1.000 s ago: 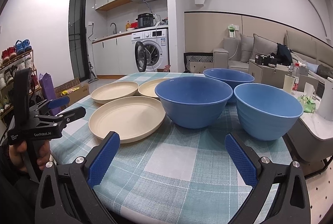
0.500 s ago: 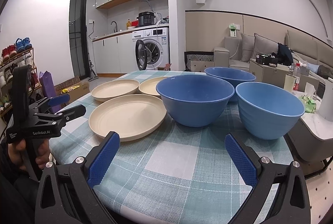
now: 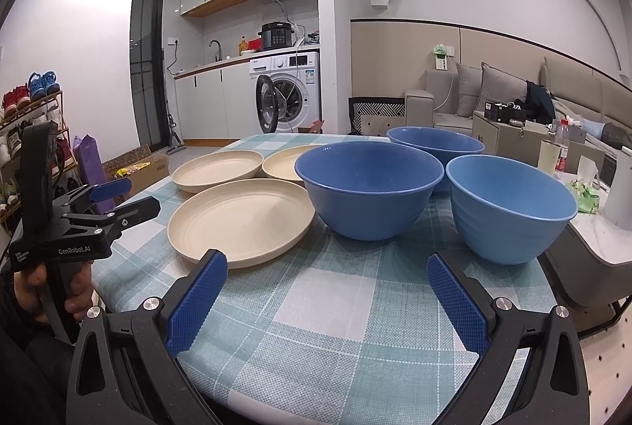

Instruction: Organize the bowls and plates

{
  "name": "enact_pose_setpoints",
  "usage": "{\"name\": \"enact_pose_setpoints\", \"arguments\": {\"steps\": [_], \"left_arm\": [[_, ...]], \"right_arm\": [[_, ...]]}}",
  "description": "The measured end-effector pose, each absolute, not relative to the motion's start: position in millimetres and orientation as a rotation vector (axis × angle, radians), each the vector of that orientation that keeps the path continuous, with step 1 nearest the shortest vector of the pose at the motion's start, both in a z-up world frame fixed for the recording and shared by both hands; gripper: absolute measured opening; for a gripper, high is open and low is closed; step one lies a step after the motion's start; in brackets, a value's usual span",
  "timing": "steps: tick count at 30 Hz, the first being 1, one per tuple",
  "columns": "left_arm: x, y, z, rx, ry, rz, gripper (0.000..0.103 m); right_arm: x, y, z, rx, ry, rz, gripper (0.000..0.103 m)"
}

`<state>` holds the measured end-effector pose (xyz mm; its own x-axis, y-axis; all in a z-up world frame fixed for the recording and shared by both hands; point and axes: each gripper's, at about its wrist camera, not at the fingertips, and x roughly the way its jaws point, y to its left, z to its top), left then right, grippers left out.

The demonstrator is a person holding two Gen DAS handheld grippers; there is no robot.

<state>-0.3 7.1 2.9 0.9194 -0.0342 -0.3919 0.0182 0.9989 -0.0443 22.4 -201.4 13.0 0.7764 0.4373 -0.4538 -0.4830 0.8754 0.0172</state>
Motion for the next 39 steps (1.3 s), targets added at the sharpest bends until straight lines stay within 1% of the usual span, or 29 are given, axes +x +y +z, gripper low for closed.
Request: {"name": "enact_pose_setpoints", "arguments": {"steps": [23, 33, 39], "left_arm": [[0, 20, 14, -0.073, 0.385, -0.025, 0.103], [5, 30, 22, -0.085, 0.386, -0.006, 0.103], [10, 35, 41, -0.077, 0.364, 0.005, 0.103]], "right_arm": [[24, -207, 16, -0.107, 0.461, 0.491, 0.103], [28, -212, 32, -0.103, 0.442, 0.463, 0.103], [35, -211, 54, -0.104, 0.421, 0.453, 0.103]]}}
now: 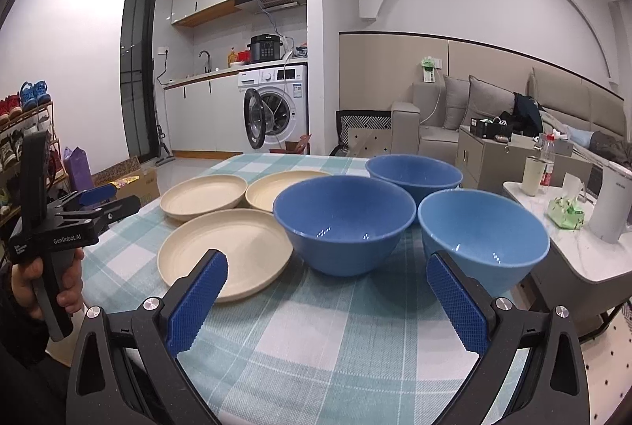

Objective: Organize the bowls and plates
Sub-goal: 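Move the right gripper forward over the table toward the largest cream plate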

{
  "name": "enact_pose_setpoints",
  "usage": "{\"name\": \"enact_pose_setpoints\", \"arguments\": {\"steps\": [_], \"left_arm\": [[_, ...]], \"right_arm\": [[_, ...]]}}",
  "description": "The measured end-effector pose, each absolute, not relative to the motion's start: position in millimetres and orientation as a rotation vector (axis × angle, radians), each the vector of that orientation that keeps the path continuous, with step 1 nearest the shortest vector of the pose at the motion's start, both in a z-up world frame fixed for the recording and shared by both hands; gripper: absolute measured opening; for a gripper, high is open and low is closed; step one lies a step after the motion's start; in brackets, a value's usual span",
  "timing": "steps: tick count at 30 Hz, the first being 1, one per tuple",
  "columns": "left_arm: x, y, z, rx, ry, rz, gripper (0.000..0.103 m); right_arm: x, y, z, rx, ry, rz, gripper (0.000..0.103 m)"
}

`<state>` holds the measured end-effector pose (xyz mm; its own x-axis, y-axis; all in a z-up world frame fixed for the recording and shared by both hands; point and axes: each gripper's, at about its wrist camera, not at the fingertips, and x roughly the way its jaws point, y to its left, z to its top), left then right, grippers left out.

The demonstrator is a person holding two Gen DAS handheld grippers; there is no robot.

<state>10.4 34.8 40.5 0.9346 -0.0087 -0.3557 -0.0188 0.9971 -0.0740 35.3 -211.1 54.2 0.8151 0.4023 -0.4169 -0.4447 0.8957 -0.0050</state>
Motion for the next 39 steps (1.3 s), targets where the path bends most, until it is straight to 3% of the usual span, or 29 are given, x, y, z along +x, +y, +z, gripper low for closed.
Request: {"name": "enact_pose_setpoints", "arguments": {"steps": [39], "left_arm": [[80, 58, 110, -0.057, 0.290, 0.077, 0.103]], "right_arm": [[118, -186, 176, -0.152, 0.321, 0.562, 0.103]]}}
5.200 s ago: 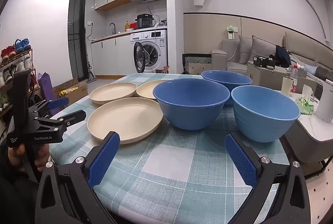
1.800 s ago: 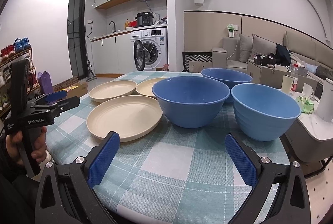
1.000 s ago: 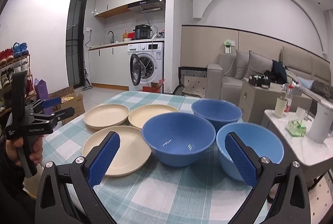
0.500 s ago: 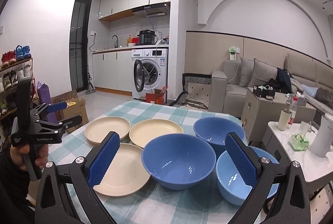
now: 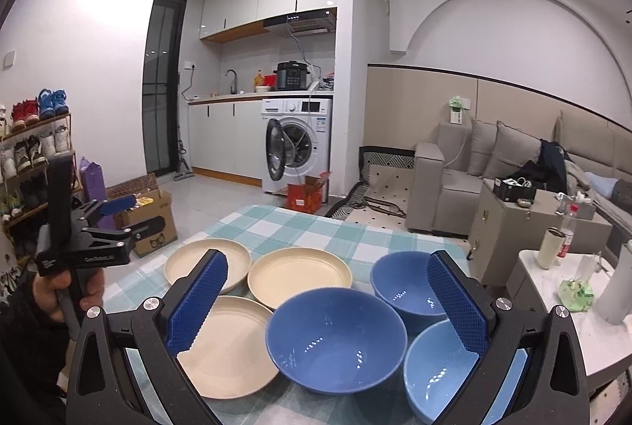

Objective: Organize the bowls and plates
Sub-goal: 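Move the right gripper forward over the table toward the largest cream plate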

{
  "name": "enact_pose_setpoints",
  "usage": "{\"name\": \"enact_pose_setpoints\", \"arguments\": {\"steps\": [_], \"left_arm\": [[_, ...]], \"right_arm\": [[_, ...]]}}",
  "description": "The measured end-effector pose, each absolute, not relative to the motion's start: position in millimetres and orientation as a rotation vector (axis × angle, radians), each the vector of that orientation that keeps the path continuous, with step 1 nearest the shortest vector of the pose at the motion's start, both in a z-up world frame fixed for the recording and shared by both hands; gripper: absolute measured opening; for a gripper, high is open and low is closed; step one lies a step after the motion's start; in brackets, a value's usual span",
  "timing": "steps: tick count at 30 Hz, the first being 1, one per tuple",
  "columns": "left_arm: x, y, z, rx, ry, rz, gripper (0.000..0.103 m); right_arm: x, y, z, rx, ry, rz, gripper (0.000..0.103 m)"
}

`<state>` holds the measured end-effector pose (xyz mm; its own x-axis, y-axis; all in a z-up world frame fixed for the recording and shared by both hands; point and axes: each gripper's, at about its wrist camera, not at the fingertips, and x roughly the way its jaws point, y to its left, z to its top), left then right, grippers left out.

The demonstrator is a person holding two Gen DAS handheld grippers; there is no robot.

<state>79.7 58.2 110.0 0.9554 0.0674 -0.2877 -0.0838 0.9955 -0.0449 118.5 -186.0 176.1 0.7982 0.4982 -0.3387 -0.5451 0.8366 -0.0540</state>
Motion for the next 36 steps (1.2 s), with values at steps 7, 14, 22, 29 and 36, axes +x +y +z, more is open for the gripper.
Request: {"name": "enact_pose_setpoints", "arguments": {"steps": [7, 14, 22, 29, 36], "left_arm": [[94, 55, 114, -0.024, 0.288, 0.082, 0.103], [110, 57, 123, 0.003, 0.283, 0.096, 0.103], [132, 53, 122, 0.040, 0.282, 0.126, 0.103], [149, 54, 113, 0.045, 0.315, 0.133, 0.103], [162, 60, 109, 0.028, 0.340, 0.145, 0.103]], "right_arm": [[130, -182, 193, -0.177, 0.301, 0.548, 0.103], [155, -188, 217, -0.151, 0.298, 0.540, 0.103], [191, -195, 234, -0.129, 0.311, 0.505, 0.103], [216, -184, 217, -0.150, 0.366, 0.504, 0.103], [242, -171, 199, -0.148, 0.438, 0.524, 0.103]]}}
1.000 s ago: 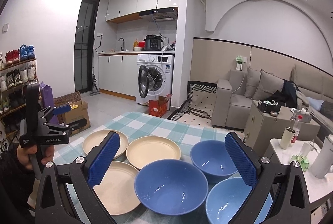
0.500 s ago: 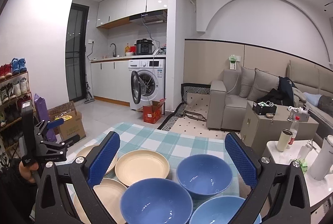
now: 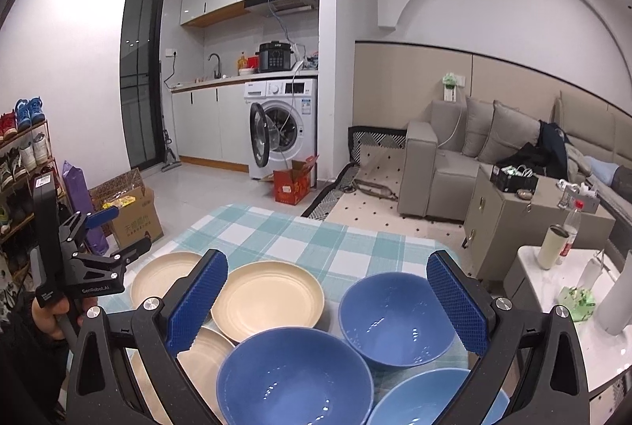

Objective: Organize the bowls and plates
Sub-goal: 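Move the right gripper forward over the table toward the largest cream plate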

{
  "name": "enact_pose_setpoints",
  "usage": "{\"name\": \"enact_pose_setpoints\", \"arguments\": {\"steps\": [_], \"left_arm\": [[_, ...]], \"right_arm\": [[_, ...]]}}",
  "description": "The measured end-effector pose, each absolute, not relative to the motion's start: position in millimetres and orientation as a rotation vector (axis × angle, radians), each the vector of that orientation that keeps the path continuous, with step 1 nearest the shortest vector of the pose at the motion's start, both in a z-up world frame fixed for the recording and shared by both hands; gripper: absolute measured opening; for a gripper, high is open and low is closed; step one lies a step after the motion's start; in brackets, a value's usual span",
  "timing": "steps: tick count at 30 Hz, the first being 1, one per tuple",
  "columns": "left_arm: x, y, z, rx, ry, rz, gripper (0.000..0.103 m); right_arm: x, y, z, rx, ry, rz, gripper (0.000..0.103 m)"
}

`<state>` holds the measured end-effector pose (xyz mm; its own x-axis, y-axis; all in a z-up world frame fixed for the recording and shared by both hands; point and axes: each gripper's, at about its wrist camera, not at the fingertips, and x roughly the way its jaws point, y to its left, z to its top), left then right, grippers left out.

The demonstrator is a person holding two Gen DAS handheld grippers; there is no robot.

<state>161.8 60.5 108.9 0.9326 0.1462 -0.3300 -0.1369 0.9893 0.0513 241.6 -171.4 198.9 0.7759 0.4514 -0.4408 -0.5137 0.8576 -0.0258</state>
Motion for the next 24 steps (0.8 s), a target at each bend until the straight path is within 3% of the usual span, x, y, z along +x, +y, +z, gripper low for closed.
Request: {"name": "enact_pose_setpoints", "arguments": {"steps": [11, 24], "left_arm": [[182, 64, 102, 0.040, 0.376, 0.153, 0.103], [204, 75, 90, 0.037, 0.436, 0.147, 0.103]], "right_arm": [[290, -135, 171, -0.139, 0.629, 0.584, 0.103], [322, -100, 145, -0.244, 0.719, 0.559, 0.103]]}}
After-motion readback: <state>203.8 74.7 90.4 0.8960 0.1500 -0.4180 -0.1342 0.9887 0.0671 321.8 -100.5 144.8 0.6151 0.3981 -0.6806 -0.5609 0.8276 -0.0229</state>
